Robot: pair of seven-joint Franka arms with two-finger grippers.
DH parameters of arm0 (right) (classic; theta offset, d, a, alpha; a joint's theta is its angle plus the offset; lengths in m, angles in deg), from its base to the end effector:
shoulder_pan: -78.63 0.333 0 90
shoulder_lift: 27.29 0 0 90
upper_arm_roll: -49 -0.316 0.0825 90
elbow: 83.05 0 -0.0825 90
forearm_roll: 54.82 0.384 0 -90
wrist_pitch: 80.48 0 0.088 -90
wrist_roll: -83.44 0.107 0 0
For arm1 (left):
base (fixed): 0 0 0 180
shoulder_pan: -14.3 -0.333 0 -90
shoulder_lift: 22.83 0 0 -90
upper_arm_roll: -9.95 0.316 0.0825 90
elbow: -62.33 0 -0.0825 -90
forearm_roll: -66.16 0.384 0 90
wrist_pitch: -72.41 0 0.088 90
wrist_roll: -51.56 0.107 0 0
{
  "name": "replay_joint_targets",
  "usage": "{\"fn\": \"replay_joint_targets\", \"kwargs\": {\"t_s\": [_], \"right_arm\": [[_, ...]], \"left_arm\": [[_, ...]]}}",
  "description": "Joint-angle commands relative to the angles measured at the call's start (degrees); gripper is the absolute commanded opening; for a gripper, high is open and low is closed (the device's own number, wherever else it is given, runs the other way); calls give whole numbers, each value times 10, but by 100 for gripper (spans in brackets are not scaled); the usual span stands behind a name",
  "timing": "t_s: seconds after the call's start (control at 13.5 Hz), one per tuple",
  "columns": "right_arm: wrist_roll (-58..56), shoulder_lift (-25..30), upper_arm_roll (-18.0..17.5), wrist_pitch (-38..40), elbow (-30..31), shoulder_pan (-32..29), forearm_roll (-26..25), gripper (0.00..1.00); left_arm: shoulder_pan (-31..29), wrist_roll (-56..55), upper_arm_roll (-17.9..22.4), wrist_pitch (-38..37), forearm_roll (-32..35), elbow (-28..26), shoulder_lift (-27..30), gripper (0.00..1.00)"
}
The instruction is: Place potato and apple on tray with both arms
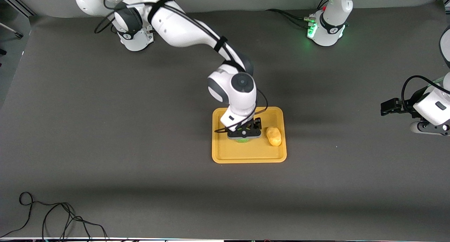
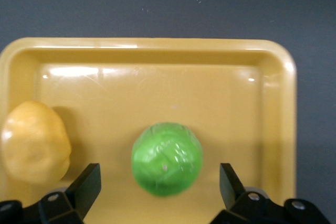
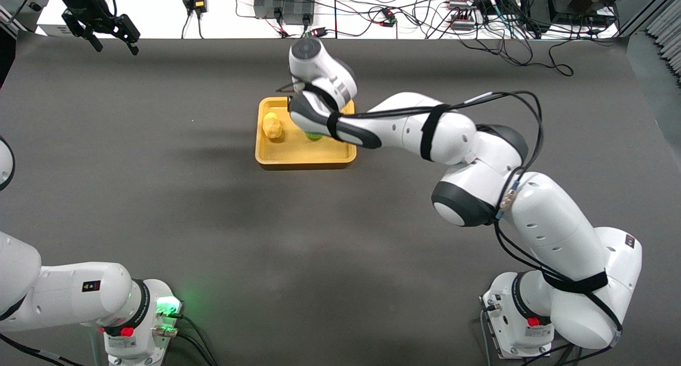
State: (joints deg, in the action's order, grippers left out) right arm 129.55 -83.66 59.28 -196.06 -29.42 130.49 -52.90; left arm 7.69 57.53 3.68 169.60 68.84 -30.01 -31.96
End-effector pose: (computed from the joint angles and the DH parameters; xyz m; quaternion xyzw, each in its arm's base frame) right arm 0.5547 0.5712 0.2937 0.9969 -0.0024 0.0791 0.0029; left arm 0.6039 0.0122 0.5237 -0.9978 0.0525 0.0376 0.0123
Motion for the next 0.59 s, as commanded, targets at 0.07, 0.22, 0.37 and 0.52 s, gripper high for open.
{"fn": "replay_joint_targets", "kwargs": {"t_s": [0.07,0.22,0.37,0.52], "right_arm": [[9,137,-2,147,17,-17,-10,100],[-21,196,2,201,27,-44,-10,100],[-94,271,4,259,88,-76,-16,100],[-131,351,25,263,169,-95,-17,100]], "left_arm": [[-2,5,-1,-12,2,15,-4,100],[-2,4,-1,-12,2,15,-4,100],[0,0,-1,-11,2,15,-4,100],[1,0,-1,-10,2,15,-4,100]]}}
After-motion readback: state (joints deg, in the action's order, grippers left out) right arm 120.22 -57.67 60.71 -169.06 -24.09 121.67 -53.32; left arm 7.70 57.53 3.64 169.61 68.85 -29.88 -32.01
